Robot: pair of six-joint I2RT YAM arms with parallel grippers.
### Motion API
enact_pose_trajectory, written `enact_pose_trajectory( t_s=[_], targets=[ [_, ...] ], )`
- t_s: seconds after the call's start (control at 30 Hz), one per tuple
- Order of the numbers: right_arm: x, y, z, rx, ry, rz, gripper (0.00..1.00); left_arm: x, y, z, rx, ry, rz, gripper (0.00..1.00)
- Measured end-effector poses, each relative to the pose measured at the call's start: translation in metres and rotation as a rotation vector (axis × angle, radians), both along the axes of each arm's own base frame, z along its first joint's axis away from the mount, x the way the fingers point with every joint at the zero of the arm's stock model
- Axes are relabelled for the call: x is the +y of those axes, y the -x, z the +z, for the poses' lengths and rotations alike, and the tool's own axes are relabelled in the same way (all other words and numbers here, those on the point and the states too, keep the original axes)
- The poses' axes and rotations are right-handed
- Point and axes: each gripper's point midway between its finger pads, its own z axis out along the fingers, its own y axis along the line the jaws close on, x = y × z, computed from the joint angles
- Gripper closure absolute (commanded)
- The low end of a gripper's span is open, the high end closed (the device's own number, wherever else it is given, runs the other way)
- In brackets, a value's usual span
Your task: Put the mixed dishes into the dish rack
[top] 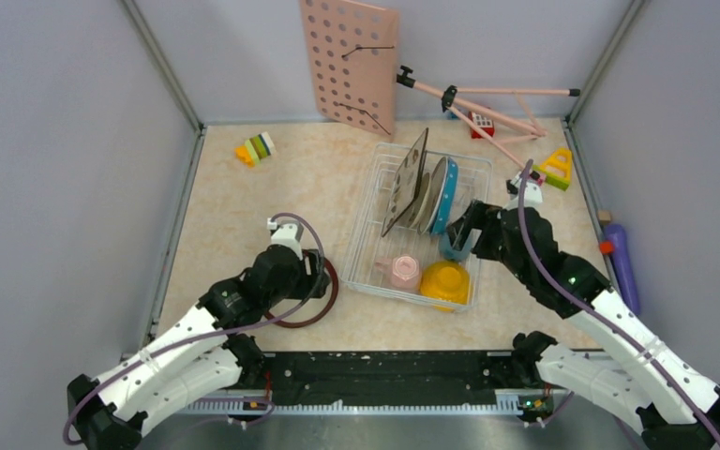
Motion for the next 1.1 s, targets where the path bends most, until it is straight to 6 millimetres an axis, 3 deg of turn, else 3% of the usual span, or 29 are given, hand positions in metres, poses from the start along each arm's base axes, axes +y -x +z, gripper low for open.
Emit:
enact_pose_trajectory(
  t_s=[0.13, 0.37, 0.6, 0.8, 0.83, 0.97, 1.0, 1.1],
  targets=[
    [-0.007, 0.012, -0.033, 0.08, 0.024, -0.013, 0.1, -0.004, 0.013, -0.021, 0.111, -0.036, -0.033, 0.34],
    [-0.018, 0.026, -0.046, 0.103, -0.005, -0.045, 0.12, -0.005, 0.031, -0.053, 0.235, -0.191, -0.082, 0.32],
    [-0.021, 0.031, -0.09, 0.198, 0.029, -0.075, 0.35, -0.012, 0.038, -0.056, 0.175, -0.271, -0.136, 0.33],
    [-0.024, 0.031, -0.125, 0.296, 0.093, -0.119, 0.52, -0.017, 0.047, -0.074, 0.177, -0.404, -0.191, 0.33],
    [-0.025, 0.03, -0.129, 0.308, 0.102, -0.13, 0.57, -0.017, 0.047, -0.075, 0.177, -0.426, -0.187, 0.33],
    [-0.031, 0.027, -0.135, 0.322, 0.123, -0.162, 0.95, -0.014, 0.042, -0.079, 0.173, -0.479, -0.146, 0.35],
    [-0.035, 0.027, -0.138, 0.328, 0.134, -0.176, 1.0, -0.012, 0.04, -0.079, 0.173, -0.492, -0.13, 0.35],
    [-0.043, 0.024, -0.141, 0.342, 0.138, -0.196, 1.0, -0.007, 0.038, -0.081, 0.177, -0.53, -0.095, 0.36]
  ],
)
